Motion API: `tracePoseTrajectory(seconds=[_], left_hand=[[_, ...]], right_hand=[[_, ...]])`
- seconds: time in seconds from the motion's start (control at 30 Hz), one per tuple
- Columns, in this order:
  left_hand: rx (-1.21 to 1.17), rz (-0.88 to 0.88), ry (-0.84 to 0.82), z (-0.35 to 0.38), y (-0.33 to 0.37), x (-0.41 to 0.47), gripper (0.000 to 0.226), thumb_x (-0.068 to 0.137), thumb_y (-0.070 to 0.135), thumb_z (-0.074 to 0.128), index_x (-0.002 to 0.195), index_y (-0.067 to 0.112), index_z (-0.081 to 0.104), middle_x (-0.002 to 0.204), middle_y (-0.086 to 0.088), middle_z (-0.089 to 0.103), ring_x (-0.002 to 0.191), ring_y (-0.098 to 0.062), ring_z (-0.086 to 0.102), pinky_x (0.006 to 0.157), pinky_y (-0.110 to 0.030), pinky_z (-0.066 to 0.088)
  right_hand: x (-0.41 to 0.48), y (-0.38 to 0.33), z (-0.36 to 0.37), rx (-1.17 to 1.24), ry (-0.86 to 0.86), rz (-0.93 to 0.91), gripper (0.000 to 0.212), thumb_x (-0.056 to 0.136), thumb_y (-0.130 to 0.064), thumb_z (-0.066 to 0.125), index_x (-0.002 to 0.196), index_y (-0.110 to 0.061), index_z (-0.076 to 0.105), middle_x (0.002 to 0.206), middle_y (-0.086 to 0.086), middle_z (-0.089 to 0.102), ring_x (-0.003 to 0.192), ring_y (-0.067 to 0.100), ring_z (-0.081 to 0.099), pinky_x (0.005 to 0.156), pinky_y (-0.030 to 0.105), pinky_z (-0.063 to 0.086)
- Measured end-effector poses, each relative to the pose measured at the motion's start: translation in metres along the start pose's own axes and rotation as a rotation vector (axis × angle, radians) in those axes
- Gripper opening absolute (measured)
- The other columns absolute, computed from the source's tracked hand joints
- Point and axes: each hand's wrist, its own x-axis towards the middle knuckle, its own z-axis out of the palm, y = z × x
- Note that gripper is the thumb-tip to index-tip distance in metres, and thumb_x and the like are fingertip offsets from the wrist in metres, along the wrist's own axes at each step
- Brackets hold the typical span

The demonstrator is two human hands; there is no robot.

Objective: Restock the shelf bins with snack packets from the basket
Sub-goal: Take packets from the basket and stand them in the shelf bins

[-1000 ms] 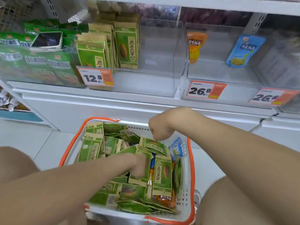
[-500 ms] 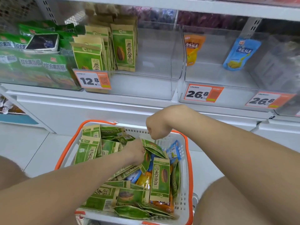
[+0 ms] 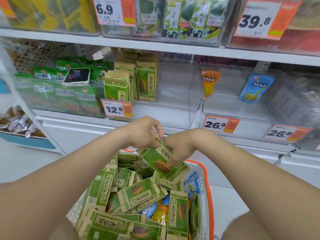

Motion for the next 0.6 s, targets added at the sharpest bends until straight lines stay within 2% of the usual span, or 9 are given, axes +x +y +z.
tracePoseTrajectory(seconds=[0.07, 0.13, 0.23, 0.33, 0.4, 0.43, 0.47, 0.53, 0.6], left_hand=[[-0.123, 0.036, 0.091, -0.017, 0.006, -0.004, 0.019, 0.088, 0.002, 0.082, 0.096, 0.013, 0.069, 0.078, -0.009, 0.077, 0.059, -0.019, 0.063, 0.054, -0.026, 0.045], [-0.254, 0.053, 0.286, -0.032, 0.008, -0.005, 0.020, 0.083, 0.008, 0.088, 0.092, 0.010, 0.070, 0.073, -0.008, 0.076, 0.059, -0.017, 0.068, 0.052, -0.025, 0.048], [-0.331, 0.069, 0.642, -0.048, 0.013, -0.003, 0.030, 0.081, 0.034, 0.091, 0.081, 0.012, 0.072, 0.072, -0.007, 0.076, 0.067, -0.020, 0.074, 0.058, -0.034, 0.060], [-0.377, 0.036, 0.760, -0.055, 0.017, -0.003, 0.048, 0.093, 0.055, 0.073, 0.081, 0.008, 0.074, 0.072, -0.007, 0.077, 0.064, -0.018, 0.076, 0.055, -0.038, 0.063], [-0.388, 0.080, 0.757, -0.056, 0.018, 0.000, 0.054, 0.101, 0.053, 0.062, 0.082, 0.004, 0.074, 0.066, -0.007, 0.075, 0.058, -0.018, 0.074, 0.052, -0.037, 0.059], [-0.407, 0.109, 0.770, -0.056, 0.019, 0.002, 0.054, 0.103, 0.049, 0.060, 0.079, 0.003, 0.072, 0.061, -0.005, 0.072, 0.053, -0.018, 0.071, 0.051, -0.035, 0.056], [-0.432, 0.129, 0.789, -0.059, 0.020, 0.005, 0.053, 0.105, 0.045, 0.058, 0.073, 0.003, 0.068, 0.056, -0.001, 0.068, 0.048, -0.018, 0.066, 0.051, -0.032, 0.053], [-0.425, 0.139, 0.822, -0.070, 0.020, 0.009, 0.052, 0.108, 0.039, 0.055, 0.066, 0.009, 0.061, 0.049, 0.004, 0.062, 0.042, -0.015, 0.056, 0.054, -0.030, 0.050], [-0.223, 0.116, 0.884, -0.084, 0.018, 0.011, 0.052, 0.108, 0.039, 0.053, 0.064, 0.012, 0.062, 0.051, 0.005, 0.063, 0.051, -0.015, 0.060, 0.065, -0.033, 0.052]], right_hand=[[-0.002, 0.004, -0.006, 0.157, 0.149, -0.054, 0.032, 0.095, -0.032, 0.071, 0.118, -0.012, 0.061, 0.111, 0.006, 0.072, 0.099, 0.027, 0.069, 0.088, 0.040, 0.057], [-0.007, 0.009, -0.013, 0.346, 0.306, -0.067, 0.025, 0.097, -0.027, 0.070, 0.114, -0.013, 0.058, 0.108, 0.007, 0.070, 0.099, 0.027, 0.069, 0.089, 0.044, 0.057], [-0.008, 0.014, -0.019, 0.838, 0.388, -0.161, 0.022, 0.103, -0.020, 0.064, 0.122, -0.023, 0.053, 0.116, 0.001, 0.071, 0.107, 0.019, 0.071, 0.093, 0.040, 0.059], [0.000, 0.010, -0.026, 1.147, 0.552, -0.225, 0.027, 0.106, -0.019, 0.059, 0.131, -0.025, 0.052, 0.123, -0.002, 0.071, 0.112, 0.018, 0.070, 0.096, 0.042, 0.057], [0.005, 0.005, -0.033, 1.298, 0.700, -0.204, 0.021, 0.108, -0.028, 0.055, 0.128, -0.019, 0.055, 0.107, 0.000, 0.073, 0.089, 0.019, 0.072, 0.069, 0.037, 0.058], [0.007, 0.003, -0.037, 1.357, 0.743, -0.179, 0.023, 0.109, -0.035, 0.052, 0.120, -0.016, 0.058, 0.090, 0.001, 0.070, 0.068, 0.017, 0.068, 0.052, 0.029, 0.050], [0.008, 0.001, -0.041, 1.404, 0.759, -0.144, 0.030, 0.109, -0.042, 0.048, 0.112, -0.015, 0.060, 0.075, 0.001, 0.064, 0.052, 0.015, 0.058, 0.044, 0.021, 0.038], [0.012, 0.000, -0.047, 1.455, 0.744, -0.112, 0.037, 0.109, -0.047, 0.045, 0.099, -0.016, 0.062, 0.058, -0.003, 0.053, 0.039, 0.010, 0.044, 0.042, 0.015, 0.026], [0.019, 0.000, -0.051, 1.471, 0.767, -0.117, 0.038, 0.109, -0.048, 0.046, 0.096, -0.017, 0.063, 0.057, -0.002, 0.051, 0.038, 0.009, 0.040, 0.040, 0.014, 0.024]])
